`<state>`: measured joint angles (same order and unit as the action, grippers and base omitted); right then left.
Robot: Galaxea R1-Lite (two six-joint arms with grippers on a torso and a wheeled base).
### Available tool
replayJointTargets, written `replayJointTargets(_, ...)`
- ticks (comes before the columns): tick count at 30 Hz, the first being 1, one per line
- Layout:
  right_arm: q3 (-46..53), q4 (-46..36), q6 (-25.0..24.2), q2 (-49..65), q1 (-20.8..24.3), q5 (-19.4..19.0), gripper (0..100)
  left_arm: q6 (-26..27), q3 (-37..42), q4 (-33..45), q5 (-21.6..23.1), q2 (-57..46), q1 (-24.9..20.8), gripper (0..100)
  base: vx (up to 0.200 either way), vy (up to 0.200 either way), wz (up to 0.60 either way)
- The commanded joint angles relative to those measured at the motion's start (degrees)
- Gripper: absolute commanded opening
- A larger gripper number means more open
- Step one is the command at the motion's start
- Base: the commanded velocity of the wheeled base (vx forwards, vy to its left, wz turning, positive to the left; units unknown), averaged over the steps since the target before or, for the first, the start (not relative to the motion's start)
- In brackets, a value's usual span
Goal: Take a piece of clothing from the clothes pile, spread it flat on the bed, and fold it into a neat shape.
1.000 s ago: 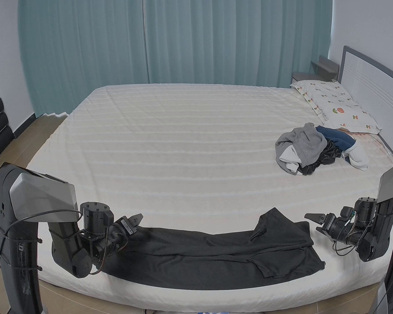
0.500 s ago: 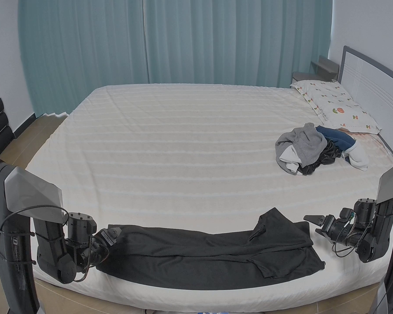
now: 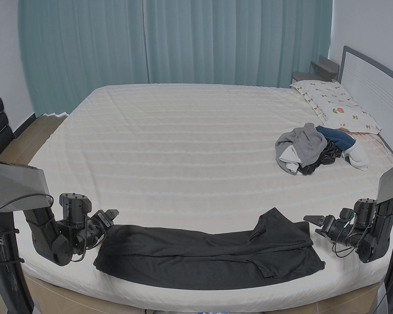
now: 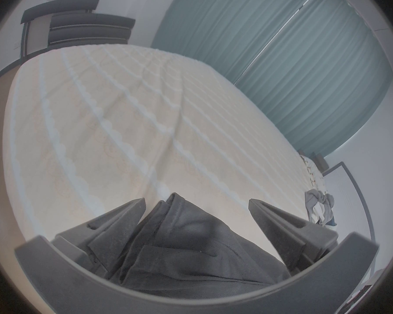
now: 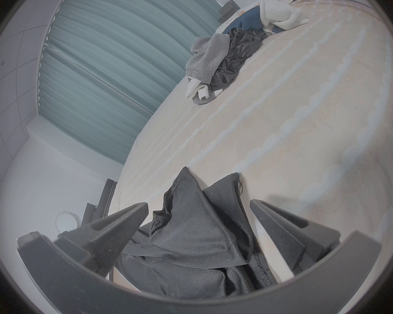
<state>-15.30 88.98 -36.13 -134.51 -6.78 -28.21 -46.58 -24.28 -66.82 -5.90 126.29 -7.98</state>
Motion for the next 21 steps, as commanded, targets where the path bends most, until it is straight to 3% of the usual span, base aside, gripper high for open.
replayJointTargets(1,-0.2,0.6,0.0,-0.3,0.3,0.0,100,0.4,-10.0,10.0,4.1,-0.2,0.1,100,0.0,0.0,0.0)
replayJointTargets(3,-0.3,0.6,0.0,-0.5,0.3,-0.2,100,2.1,-13.2,14.6,6.6,1.0,0.1,100,0.0,0.0,0.0)
replayJointTargets(6,-0.4,0.6,0.0,-0.7,0.3,-0.3,100,4.5,-15.5,17.2,6.8,3.3,0.2,100,0.0,0.0,0.0)
replayJointTargets(21,-2.1,0.6,0.1,-1.2,-0.1,0.1,100,6.9,-13.5,17.1,6.0,4.9,1.1,100,0.0,0.0,0.0)
